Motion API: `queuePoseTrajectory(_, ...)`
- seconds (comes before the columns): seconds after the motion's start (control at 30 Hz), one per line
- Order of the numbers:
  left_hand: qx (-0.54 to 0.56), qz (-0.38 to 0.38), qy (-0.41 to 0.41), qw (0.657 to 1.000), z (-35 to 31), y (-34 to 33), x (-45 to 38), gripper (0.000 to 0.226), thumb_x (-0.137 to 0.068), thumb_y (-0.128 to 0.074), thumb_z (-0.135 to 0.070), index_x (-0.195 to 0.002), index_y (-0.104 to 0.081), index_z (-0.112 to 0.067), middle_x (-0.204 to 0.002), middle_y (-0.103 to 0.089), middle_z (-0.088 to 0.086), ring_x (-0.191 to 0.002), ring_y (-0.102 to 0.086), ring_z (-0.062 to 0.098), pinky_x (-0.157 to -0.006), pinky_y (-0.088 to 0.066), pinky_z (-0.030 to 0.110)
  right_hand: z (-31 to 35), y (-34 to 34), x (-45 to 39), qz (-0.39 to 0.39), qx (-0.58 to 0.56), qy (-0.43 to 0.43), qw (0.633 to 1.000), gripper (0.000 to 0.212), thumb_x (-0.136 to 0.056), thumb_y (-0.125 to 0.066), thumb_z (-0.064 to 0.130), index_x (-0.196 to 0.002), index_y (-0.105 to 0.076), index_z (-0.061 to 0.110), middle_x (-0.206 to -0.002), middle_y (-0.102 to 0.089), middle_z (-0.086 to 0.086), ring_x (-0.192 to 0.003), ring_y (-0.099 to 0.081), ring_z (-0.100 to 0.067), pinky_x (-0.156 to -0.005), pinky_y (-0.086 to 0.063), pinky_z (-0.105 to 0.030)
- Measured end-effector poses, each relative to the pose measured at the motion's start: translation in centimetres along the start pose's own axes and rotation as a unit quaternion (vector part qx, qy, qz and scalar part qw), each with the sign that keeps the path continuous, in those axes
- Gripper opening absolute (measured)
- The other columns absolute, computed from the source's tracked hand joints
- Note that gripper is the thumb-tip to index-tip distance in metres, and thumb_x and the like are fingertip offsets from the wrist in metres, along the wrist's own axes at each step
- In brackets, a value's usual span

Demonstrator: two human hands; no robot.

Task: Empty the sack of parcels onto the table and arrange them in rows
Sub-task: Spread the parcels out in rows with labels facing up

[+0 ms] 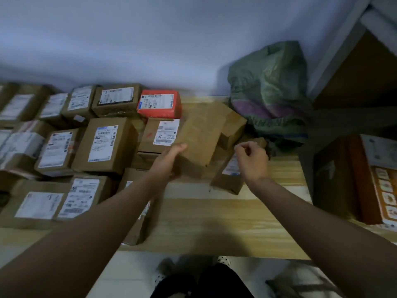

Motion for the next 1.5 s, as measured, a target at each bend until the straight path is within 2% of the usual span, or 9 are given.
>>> queuePoseTrajectory(0.27,0.223,0.175,0.074,0.956,-0.2,0.7,6.0,0.084,-0.084,-0.032,-0.078,-0.136,-0.059,-0.018,-0.135,-0.058,0.025,-0.122,-0.057,0.041,-0.096,-0.05,0.051,3.0,-5.9,3.7,0.233,-0.212,-0.115,0.942,0.098,-0.065,-0.073,0.074,-0.144,-0.041,0.026,-0.126,-0.066,0.003,-0.112,-0.064,-0.021,-0.097,-0.053,-0.044)
queuePoseTrajectory(0.43,0.241,0.18,0.087,0.95,1.6,2.3,7.6,0.098,-0.08,-0.025,-0.086,-0.14,-0.055,-0.014,-0.141,-0.05,0.029,-0.124,-0.051,0.041,-0.098,-0.049,0.049,5.3,-8.6,7.3,0.342,-0.313,-0.131,0.876,0.055,-0.083,-0.066,0.058,-0.125,-0.065,0.022,-0.117,-0.073,-0.005,-0.116,-0.064,-0.027,-0.103,-0.049,-0.045)
queuePoseTrajectory(0.53,0.125,0.185,0.101,0.969,2.6,3.4,7.9,0.089,-0.088,-0.027,-0.08,-0.138,-0.052,-0.011,-0.13,-0.058,0.031,-0.119,-0.059,0.044,-0.098,-0.05,0.054,4.5,-8.8,7.9,0.306,-0.33,-0.165,0.878,0.053,-0.081,-0.067,0.058,-0.121,-0.068,0.021,-0.114,-0.074,-0.006,-0.114,-0.066,-0.027,-0.102,-0.049,-0.046)
queuePoseTrajectory(0.77,-0.057,-0.13,0.012,0.99,3.3,9.9,6.6,0.037,-0.1,-0.048,-0.039,-0.119,-0.059,-0.009,-0.116,-0.064,0.014,-0.102,-0.064,0.03,-0.088,-0.053,0.039,-1.8,-7.4,10.3,0.231,-0.136,-0.244,0.932,0.06,-0.076,-0.073,0.054,-0.126,-0.059,0.024,-0.107,-0.073,-0.004,-0.1,-0.065,-0.026,-0.077,-0.052,-0.043)
queuePoseTrajectory(0.93,-0.182,-0.096,-0.038,0.978,3.7,9.1,7.2,0.014,-0.1,-0.051,-0.032,-0.098,-0.058,-0.02,-0.102,-0.057,0.009,-0.094,-0.052,0.021,-0.083,-0.044,0.035,-3.6,-9.5,13.4,0.29,-0.073,-0.239,0.924,0.067,-0.084,-0.069,0.056,-0.134,-0.053,0.014,-0.118,-0.061,-0.001,-0.116,-0.058,-0.032,-0.097,-0.05,-0.05)
queuePoseTrajectory(1.03,-0.258,-0.091,-0.095,0.957,3.2,7.7,7.6,0.033,-0.098,-0.054,-0.033,-0.123,-0.063,-0.013,-0.122,-0.06,0.0,-0.111,-0.055,0.021,-0.092,-0.046,0.036,-4.4,-8.1,12.6,0.192,0.006,-0.206,0.96,0.052,-0.091,-0.063,0.051,-0.118,-0.063,0.006,-0.103,-0.061,-0.004,-0.102,-0.063,-0.031,-0.083,-0.058,-0.046)
queuePoseTrajectory(1.13,-0.287,-0.095,-0.129,0.945,2.6,6.1,8.1,0.014,-0.098,-0.057,-0.031,-0.105,-0.062,-0.02,-0.115,-0.06,0.002,-0.108,-0.055,0.02,-0.09,-0.046,0.036,-5.5,-4.9,11.0,0.056,-0.006,-0.222,0.974,0.051,-0.088,-0.062,0.056,-0.09,-0.067,0.006,-0.088,-0.067,-0.015,-0.08,-0.068,-0.033,-0.06,-0.061,-0.042)
queuePoseTrajectory(1.37,-0.341,-0.104,-0.156,0.921,1.8,3.5,6.5,0.047,-0.095,-0.06,-0.033,-0.137,-0.052,-0.012,-0.129,-0.057,0.007,-0.104,-0.054,0.015,-0.069,-0.044,0.023,-8.8,-2.5,6.9,-0.023,-0.093,-0.295,0.951,0.07,-0.079,-0.074,0.054,-0.123,-0.051,0.004,-0.118,-0.059,-0.012,-0.099,-0.062,-0.034,-0.053,-0.058,-0.037)
queuePoseTrajectory(1.5,-0.357,-0.107,-0.178,0.911,1.5,2.7,6.1,0.046,-0.091,-0.065,-0.036,-0.132,-0.056,-0.016,-0.13,-0.054,0.006,-0.116,-0.052,0.022,-0.098,-0.049,0.042,-8.8,-2.8,5.8,-0.041,-0.088,-0.263,0.96,0.033,-0.094,-0.06,0.036,-0.113,-0.056,0.009,-0.108,-0.067,-0.013,-0.085,-0.07,-0.033,-0.062,-0.059,-0.042)
Point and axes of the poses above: each hand's wrist, its own x-axis away from the middle knuckle, its own y-axis out of the back of the hand, z = x × y, the point moved 7 cm from there along -x, towards the middle knuckle
